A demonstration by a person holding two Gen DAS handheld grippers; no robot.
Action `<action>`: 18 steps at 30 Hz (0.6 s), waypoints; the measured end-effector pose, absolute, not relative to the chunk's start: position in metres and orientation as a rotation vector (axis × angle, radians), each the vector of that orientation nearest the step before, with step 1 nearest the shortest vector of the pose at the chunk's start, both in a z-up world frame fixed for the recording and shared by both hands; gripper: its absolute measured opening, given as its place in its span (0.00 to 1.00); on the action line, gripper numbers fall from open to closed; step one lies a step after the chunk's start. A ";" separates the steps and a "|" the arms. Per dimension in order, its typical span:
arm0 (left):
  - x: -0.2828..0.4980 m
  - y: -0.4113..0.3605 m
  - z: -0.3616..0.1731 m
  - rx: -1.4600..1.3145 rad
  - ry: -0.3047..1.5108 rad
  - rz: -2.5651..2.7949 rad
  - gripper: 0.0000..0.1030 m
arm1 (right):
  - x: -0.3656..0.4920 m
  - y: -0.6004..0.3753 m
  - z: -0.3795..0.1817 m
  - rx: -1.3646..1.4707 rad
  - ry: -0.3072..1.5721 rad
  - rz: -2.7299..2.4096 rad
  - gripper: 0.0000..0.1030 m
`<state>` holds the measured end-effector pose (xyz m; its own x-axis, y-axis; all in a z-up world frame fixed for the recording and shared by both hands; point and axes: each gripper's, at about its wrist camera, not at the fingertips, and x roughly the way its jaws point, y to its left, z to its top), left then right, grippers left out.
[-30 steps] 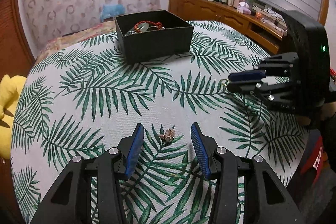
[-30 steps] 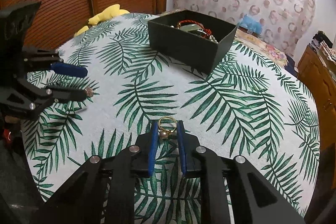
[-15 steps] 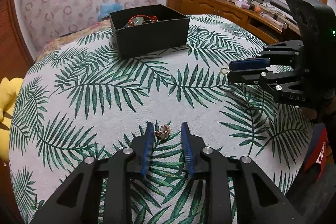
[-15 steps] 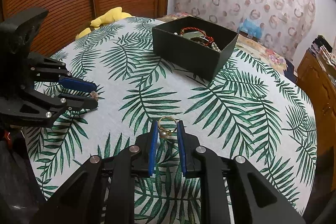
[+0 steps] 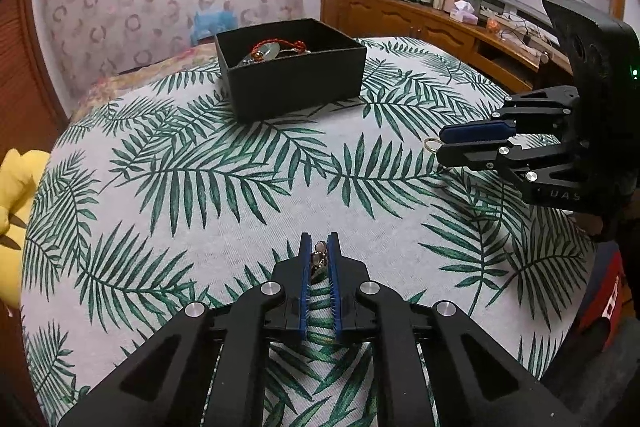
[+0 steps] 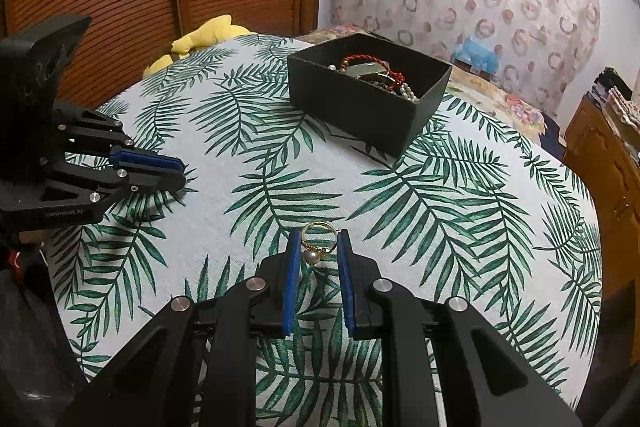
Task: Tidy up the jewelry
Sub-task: 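Carry the brooch and gold ring over the box and open both tools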
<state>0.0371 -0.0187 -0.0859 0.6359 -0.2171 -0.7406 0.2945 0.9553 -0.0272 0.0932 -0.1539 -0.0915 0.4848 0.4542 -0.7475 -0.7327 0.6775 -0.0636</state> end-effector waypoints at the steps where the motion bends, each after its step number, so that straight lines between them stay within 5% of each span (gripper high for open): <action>1: 0.037 -0.018 -0.084 0.098 0.827 -0.294 0.07 | 0.093 -0.154 -0.090 -0.403 0.769 0.747 0.19; 18: 0.092 -0.007 -0.030 0.041 0.717 -0.289 0.07 | 0.152 -0.144 -0.046 -0.320 0.668 0.768 0.20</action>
